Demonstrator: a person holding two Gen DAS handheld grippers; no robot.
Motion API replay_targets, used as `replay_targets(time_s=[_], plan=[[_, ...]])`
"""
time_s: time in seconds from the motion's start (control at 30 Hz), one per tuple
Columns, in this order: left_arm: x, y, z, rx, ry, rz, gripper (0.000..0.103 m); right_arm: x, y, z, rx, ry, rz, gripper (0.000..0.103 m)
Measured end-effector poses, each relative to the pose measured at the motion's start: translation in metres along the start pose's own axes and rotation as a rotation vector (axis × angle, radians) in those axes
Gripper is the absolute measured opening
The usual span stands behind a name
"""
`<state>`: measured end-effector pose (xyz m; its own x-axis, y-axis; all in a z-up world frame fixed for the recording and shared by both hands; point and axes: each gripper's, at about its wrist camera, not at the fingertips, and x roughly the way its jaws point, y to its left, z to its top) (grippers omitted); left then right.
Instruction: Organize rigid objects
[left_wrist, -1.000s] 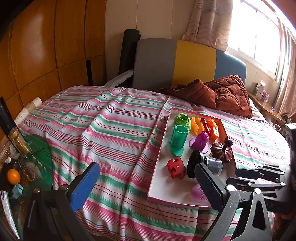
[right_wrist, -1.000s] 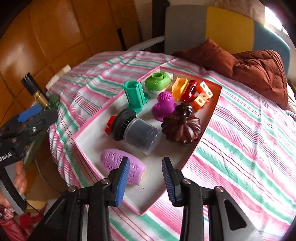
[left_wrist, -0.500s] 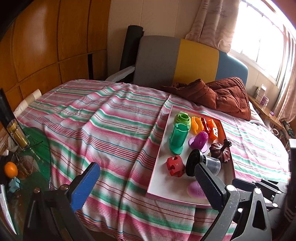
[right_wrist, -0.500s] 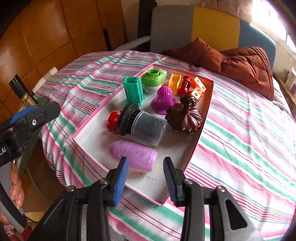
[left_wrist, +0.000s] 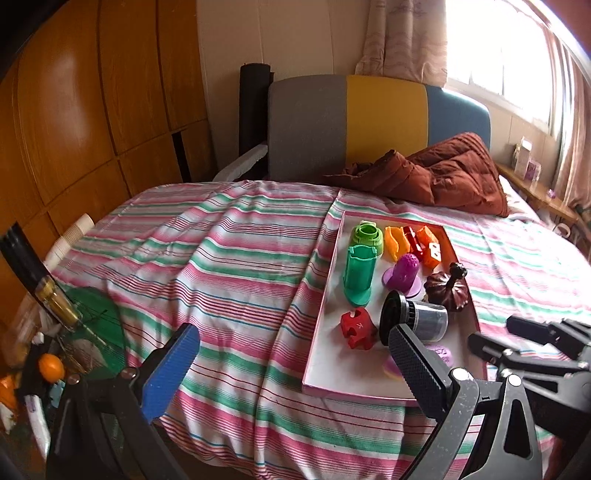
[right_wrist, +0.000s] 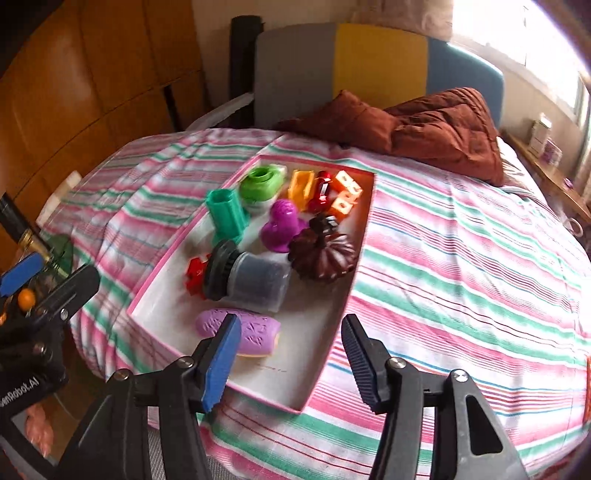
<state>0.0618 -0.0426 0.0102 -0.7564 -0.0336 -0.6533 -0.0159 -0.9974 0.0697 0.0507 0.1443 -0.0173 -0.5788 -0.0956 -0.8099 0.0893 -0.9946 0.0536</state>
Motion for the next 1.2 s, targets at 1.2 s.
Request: replay_targets(time_s=[1.2], plan=[[0.0,-0.023,0.007,0.044,0.076,-0.024,0.103,-0.007,-0.017,0.01,0.138,-0.019,-0.081,0.06]])
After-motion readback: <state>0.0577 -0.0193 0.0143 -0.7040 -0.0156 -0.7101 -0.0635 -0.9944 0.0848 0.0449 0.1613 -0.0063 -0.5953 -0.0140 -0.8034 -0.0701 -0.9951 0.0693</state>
